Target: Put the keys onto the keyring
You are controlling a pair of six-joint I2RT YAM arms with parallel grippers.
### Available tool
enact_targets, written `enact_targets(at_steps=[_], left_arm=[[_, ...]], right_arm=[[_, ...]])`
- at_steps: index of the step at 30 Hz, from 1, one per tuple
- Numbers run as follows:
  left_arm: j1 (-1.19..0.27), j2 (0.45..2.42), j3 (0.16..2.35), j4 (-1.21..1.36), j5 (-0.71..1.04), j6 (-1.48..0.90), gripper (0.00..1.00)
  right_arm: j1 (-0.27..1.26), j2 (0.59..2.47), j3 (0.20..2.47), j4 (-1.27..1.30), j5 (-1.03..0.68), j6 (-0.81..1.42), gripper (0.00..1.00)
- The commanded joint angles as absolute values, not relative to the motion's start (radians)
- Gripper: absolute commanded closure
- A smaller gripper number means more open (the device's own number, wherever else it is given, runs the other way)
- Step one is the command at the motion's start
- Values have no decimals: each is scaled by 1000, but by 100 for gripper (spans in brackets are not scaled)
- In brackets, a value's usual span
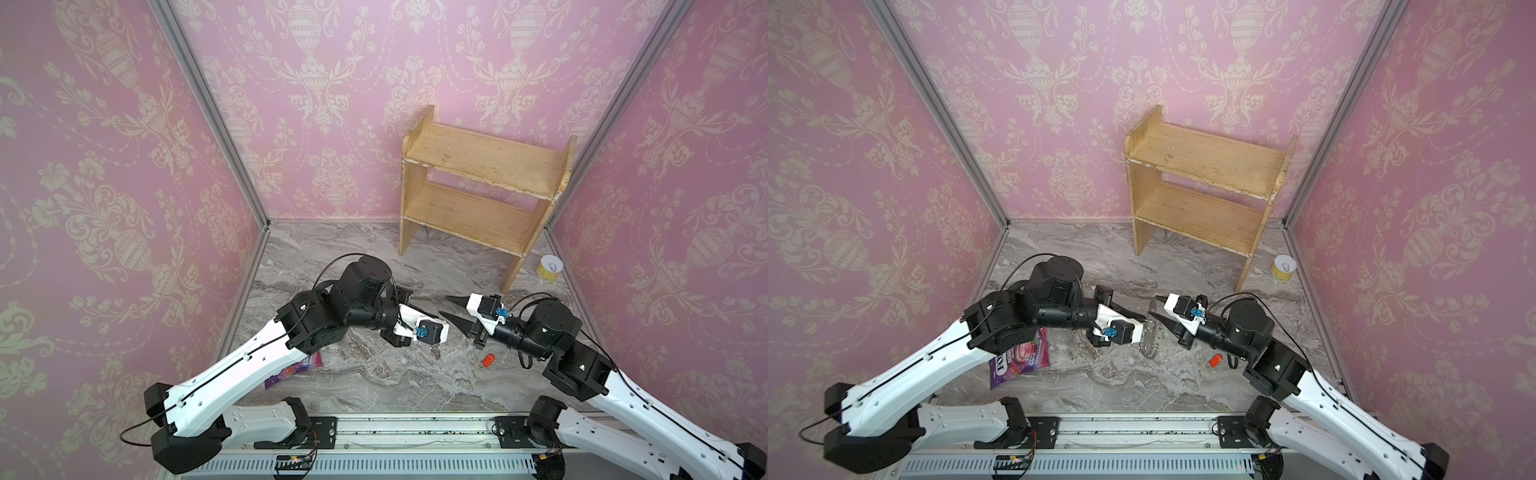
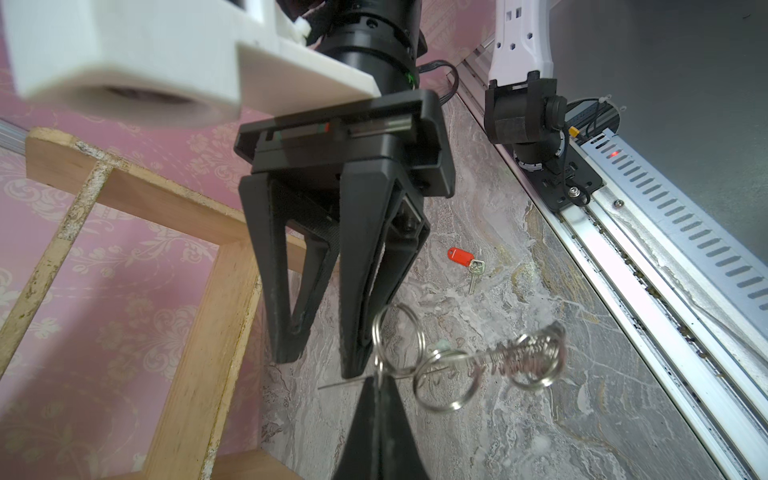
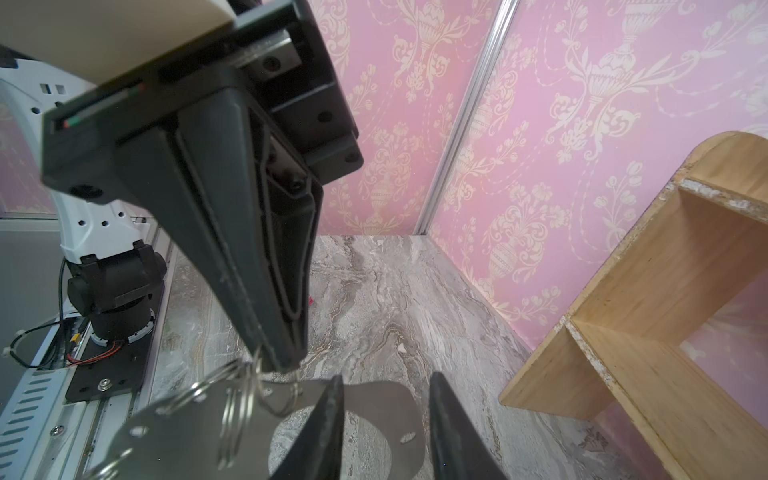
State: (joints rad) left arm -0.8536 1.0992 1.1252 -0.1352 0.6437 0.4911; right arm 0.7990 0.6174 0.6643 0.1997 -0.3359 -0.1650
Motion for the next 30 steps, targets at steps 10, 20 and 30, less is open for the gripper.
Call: enact_targets(at_steps=[10, 20, 30], left_arm=[[-856, 1072, 1214, -377, 533, 727, 100], [-903, 1098, 1273, -515, 407, 914, 100], [-927, 1147, 1358, -617, 399, 948, 100]], right_arm=[[802, 576, 733, -33, -256, -144, 47], [802, 615, 766, -103, -186, -123, 41], [801, 671, 792, -101, -321, -261, 60]])
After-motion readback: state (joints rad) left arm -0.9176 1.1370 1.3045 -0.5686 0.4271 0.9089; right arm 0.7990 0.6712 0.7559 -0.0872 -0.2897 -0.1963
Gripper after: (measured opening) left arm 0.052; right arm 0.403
